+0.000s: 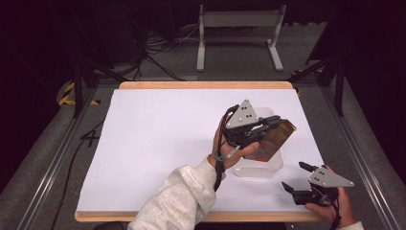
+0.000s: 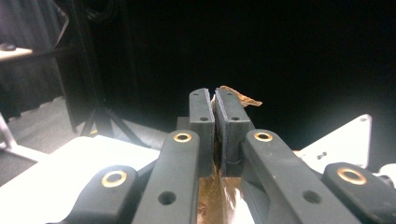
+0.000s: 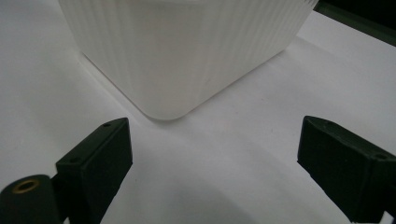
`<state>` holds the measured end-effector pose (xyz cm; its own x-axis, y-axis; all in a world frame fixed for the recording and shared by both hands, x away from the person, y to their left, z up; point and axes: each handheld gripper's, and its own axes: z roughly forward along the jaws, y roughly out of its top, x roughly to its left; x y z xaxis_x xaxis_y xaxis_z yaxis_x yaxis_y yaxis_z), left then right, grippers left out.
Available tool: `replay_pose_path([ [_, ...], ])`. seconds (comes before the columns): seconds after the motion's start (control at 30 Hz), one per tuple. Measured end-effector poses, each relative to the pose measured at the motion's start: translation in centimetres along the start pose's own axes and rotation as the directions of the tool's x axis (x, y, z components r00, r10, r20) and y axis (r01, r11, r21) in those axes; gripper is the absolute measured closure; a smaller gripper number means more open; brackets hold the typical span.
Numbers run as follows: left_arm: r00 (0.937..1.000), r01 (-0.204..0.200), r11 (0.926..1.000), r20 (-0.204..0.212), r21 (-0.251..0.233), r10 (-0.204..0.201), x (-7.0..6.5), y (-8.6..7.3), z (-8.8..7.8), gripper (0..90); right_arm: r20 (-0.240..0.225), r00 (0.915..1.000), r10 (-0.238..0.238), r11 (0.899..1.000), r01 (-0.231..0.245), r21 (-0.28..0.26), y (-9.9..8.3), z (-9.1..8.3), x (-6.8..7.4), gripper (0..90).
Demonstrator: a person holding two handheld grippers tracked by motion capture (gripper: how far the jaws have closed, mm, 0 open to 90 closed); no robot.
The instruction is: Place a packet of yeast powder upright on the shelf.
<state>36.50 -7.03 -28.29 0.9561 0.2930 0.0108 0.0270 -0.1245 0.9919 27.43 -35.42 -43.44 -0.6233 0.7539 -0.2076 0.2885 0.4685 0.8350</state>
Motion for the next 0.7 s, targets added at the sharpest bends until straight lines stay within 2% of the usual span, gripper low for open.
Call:
replay_pose_path([
  [0.17,0.9999,-0.008,0.9994,-0.012,0.032,0.008,-0.4,-0.2,0.2,86.6,-0.005,1.0,-0.005,1.0,0.005,0.006,0.0,0.1,0.1,10.8],
  [0.3,0.9998,0.016,0.9994,-0.015,0.029,-0.016,0.0,-0.8,0.1,86.6,-0.004,1.0,-0.004,1.0,0.004,0.006,0.0,0.0,0.1,10.9],
  [0.37,0.9991,0.042,0.9988,0.006,0.025,-0.042,0.2,-1.1,0.1,86.6,-0.003,1.0,-0.004,1.0,0.004,0.006,0.0,0.1,0.1,10.8],
  [0.43,0.9989,0.046,0.9984,0.003,0.034,-0.046,0.2,-1.6,0.1,86.6,-0.005,1.0,-0.004,1.0,0.004,0.006,0.0,0.1,0.0,10.8],
  [0.53,0.997,0.074,0.9964,0.019,0.042,-0.075,0.3,-2.3,0.3,86.5,-0.002,1.0,0.0,1.0,0.0,0.003,0.0,0.1,0.0,10.8],
  [0.57,0.9977,0.067,0.9961,0.004,0.057,-0.068,0.2,-2.9,0.5,86.5,-0.005,1.0,-0.002,1.0,0.002,0.006,0.0,0.1,0.0,10.9],
  [0.7,0.9977,0.067,0.9947,0.006,0.078,-0.067,0.3,-3.8,0.7,86.3,0.0,1.0,-0.005,1.0,0.005,0.006,0.0,0.1,0.1,10.9],
])
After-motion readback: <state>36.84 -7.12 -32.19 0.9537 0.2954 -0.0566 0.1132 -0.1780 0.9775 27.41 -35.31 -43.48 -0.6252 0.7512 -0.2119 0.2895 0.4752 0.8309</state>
